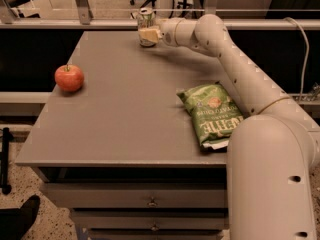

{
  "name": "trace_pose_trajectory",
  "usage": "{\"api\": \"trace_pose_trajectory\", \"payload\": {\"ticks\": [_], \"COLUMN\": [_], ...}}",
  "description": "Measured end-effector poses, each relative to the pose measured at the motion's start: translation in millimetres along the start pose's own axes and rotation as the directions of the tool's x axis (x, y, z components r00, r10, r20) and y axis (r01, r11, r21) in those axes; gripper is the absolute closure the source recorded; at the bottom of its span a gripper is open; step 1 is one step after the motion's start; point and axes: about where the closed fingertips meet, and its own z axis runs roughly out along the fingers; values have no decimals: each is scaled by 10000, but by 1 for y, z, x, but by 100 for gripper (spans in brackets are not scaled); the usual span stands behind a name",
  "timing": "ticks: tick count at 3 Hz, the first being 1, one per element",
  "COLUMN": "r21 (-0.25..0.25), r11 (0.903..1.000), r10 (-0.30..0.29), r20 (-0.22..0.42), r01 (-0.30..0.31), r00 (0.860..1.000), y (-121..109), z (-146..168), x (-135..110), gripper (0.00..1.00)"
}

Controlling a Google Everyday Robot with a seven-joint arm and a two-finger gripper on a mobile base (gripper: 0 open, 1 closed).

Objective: Pick 7up can

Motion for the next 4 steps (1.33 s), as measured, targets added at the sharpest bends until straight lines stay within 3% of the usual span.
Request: {"api": "trace_pose_trajectory", "payload": {"ticks": [1,2,3,4], "r21": [-372,-1144,-2055,-2415], "r11": [9993,9924,9737,9648], "r10": [63,-350,-757,-800], "r20": [334,964,1156,1063], "r01": [-50,460,984,1038], "r00": [9994,9947,9904,9911], "y": [6,19,39,49], "z": [-22,-65,-118,-122], "x": [-8,-39,-65,-63], "gripper": [94,100,100,100]}}
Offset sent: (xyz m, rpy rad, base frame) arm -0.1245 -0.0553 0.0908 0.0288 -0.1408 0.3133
